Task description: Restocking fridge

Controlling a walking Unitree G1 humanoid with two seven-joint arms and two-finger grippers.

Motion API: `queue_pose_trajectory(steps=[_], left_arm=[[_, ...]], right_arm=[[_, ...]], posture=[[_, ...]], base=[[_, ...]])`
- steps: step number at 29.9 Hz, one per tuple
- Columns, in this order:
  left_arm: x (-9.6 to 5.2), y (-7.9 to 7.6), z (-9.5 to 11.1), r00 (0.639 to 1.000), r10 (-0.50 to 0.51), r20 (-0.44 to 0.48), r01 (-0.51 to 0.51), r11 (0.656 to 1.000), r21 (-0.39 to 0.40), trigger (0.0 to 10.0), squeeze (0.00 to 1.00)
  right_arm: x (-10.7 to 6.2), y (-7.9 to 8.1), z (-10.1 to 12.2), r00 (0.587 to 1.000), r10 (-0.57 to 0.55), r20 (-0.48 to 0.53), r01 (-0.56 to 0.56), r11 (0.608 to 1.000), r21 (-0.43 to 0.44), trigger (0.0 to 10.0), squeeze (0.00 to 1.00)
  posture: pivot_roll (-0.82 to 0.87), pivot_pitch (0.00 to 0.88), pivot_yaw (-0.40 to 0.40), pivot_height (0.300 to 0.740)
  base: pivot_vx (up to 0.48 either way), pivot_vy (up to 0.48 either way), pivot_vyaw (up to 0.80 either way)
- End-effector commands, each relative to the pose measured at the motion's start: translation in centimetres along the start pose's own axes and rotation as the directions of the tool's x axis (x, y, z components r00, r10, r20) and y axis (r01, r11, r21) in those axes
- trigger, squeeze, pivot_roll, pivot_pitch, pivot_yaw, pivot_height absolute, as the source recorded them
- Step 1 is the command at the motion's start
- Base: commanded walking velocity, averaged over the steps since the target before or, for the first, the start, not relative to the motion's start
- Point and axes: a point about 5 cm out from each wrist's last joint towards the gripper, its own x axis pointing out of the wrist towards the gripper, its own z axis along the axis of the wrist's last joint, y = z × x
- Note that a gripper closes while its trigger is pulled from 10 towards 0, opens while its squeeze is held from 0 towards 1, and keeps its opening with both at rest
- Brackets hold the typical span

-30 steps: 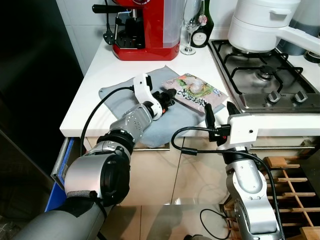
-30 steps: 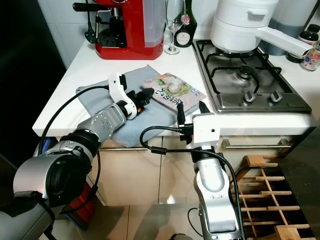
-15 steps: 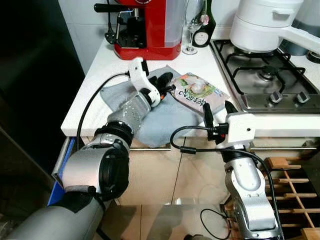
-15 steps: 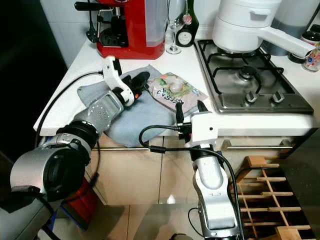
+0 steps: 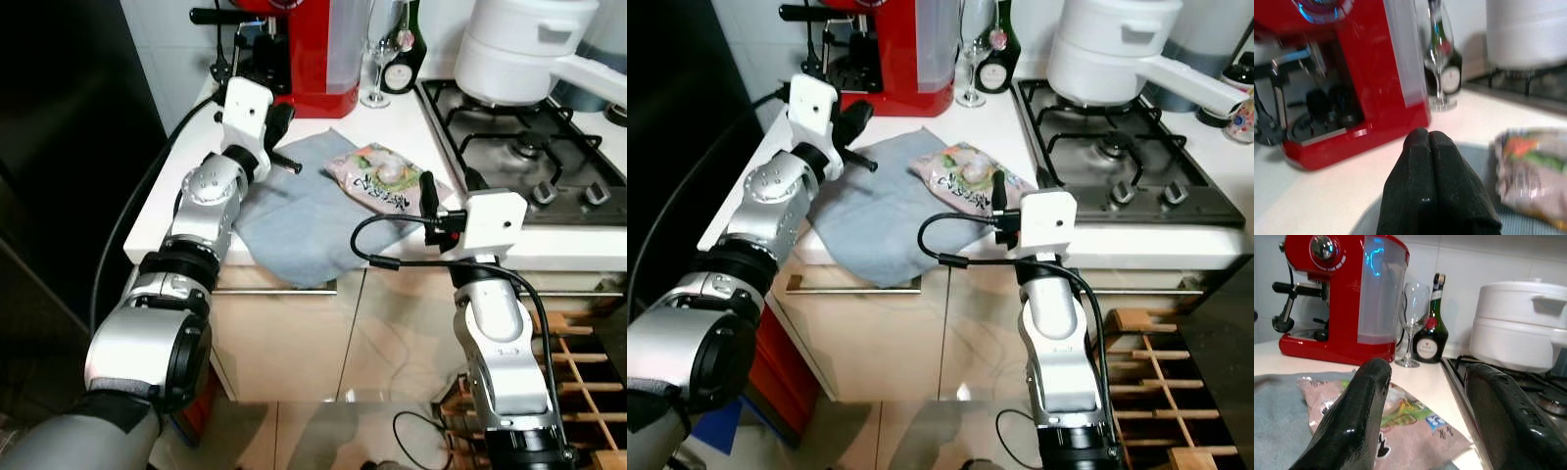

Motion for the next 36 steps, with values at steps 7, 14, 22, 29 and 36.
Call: queue_pose_trajectory(steps=[7,14,22,29,36], left_arm=[[0.4,-1.5,-1.1,0.997,-0.017,-0.073,0.019,1.0,0.02,10.0,0.0],[1.2,-3.3,-0.4,0.997,-0.059,-0.04,0.056,0.995,-0.077,10.0,0.0],[-0.2,-3.9,0.3,0.993,-0.033,0.111,0.049,0.989,-0.138,10.0,0.0],[-10.2,-4.4,-2.0,0.983,0.127,0.129,-0.097,0.971,-0.219,10.0,0.0],[-15.3,-5.7,-1.9,0.978,0.182,0.102,-0.162,0.971,-0.175,10.0,0.0]], right_arm=[[-1.6,0.3,-0.4,0.999,-0.019,-0.026,0.02,0.999,0.032,10.0,0.0],[-4.1,-0.7,-1.2,0.994,-0.073,-0.087,0.074,0.997,-0.001,10.0,0.0],[-5.5,-1.3,-0.7,0.989,-0.124,-0.084,0.123,0.992,-0.018,10.0,0.0],[-8.0,-2.6,0.5,0.98,-0.173,-0.102,0.169,0.984,-0.05,10.0,0.0],[-7.4,-2.2,1.1,0.991,-0.116,-0.06,0.112,0.991,-0.075,10.0,0.0]], posture=[[-0.18,0.0,0.038,0.74],[-0.21,0.0,0.044,0.74],[-0.25,0.0,0.082,0.74],[-0.2,0.0,0.066,0.74],[-0.17,0.0,0.049,0.74]], base=[[0.0,0.0,0.0],[0.0,0.0,0.0],[0.0,0.0,0.0],[0.0,0.0,0.0],[0.0,0.0,0.0]])
